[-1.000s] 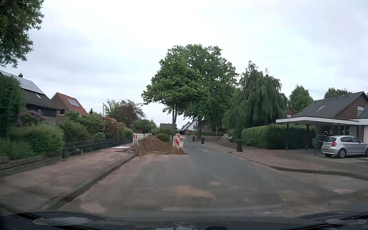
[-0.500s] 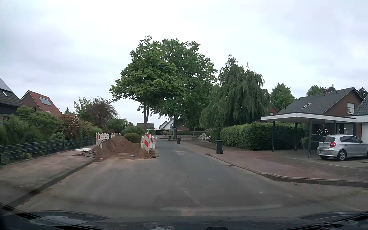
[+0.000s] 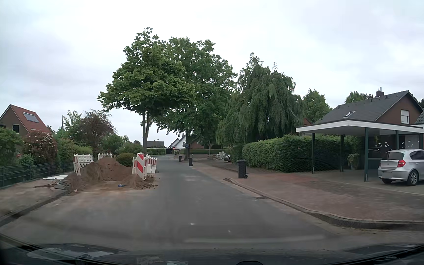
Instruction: Follow the waypoints while adhering to traffic rules and regulations
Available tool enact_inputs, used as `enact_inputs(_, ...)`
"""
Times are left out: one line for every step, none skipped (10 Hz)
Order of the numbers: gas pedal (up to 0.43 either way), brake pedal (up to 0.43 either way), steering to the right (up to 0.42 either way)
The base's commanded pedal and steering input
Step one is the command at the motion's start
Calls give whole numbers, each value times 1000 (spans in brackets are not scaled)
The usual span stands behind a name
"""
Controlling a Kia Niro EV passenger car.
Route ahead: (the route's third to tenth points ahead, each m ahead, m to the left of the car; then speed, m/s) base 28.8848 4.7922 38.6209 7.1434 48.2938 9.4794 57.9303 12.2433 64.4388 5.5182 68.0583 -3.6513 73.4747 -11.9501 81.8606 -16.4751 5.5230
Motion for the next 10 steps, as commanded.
enact_inputs(98,0,-11)
enact_inputs(98,0,-21)
enact_inputs(98,0,-30)
enact_inputs(98,0,-38)
enact_inputs(98,0,-45)
enact_inputs(98,0,-52)
enact_inputs(98,0,-58)
enact_inputs(98,0,-65)
enact_inputs(98,0,-69)
enact_inputs(98,0,-74)
